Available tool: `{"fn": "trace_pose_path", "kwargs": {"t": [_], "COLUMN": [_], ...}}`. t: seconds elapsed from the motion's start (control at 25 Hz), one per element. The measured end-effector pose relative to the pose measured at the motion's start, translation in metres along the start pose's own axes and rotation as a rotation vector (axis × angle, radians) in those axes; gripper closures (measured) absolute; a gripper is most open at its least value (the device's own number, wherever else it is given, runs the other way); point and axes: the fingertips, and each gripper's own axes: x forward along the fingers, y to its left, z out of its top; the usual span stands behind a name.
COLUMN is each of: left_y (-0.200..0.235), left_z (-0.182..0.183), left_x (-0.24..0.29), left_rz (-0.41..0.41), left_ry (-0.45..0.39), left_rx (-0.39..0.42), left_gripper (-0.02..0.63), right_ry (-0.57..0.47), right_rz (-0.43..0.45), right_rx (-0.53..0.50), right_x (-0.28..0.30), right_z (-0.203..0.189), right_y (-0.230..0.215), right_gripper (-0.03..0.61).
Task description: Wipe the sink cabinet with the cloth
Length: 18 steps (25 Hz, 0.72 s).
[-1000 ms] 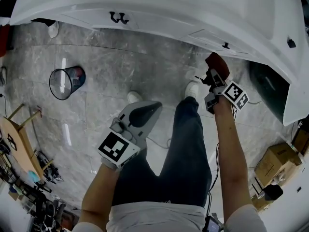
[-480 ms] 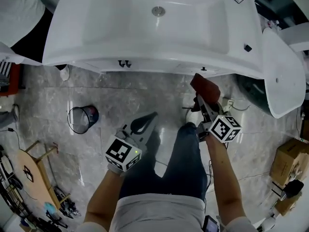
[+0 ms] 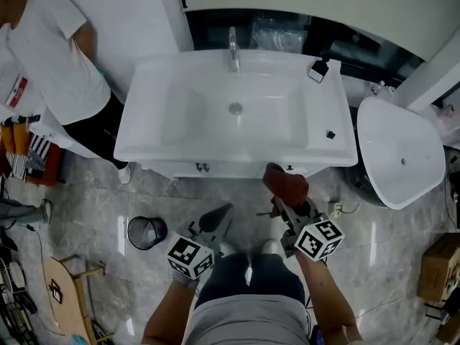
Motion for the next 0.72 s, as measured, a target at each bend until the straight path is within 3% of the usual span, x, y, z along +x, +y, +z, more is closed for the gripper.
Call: {"fn": "trace_pose_path", "kwargs": {"t": [0.24, 0.44, 0.72], "left_y": [-0.023, -0.03, -0.032], "left_z": [0.046, 0.085, 0.128], "left_x": [-0.014, -0.029, -0.052], "left_rz": [0.011, 0.032, 0.071], "left_ry": [-0.038, -0.093, -0.187], "left_rx": [0.008, 0.06, 0.112], "left_gripper": [0.603, 0.603, 0.603], "right_ry": [-0.03, -0.031, -0.081], "right_rz": [0.083, 0.173, 0.261], "right_rx": [-0.051, -0.156, -0.23], "right_x": [-0.02, -0.026, -0.024], "right_z": [0.057, 0.098, 0.135], "right_y": [0.043, 0.084, 0.124], "right_gripper": [0.483, 0.483, 0.483]}}
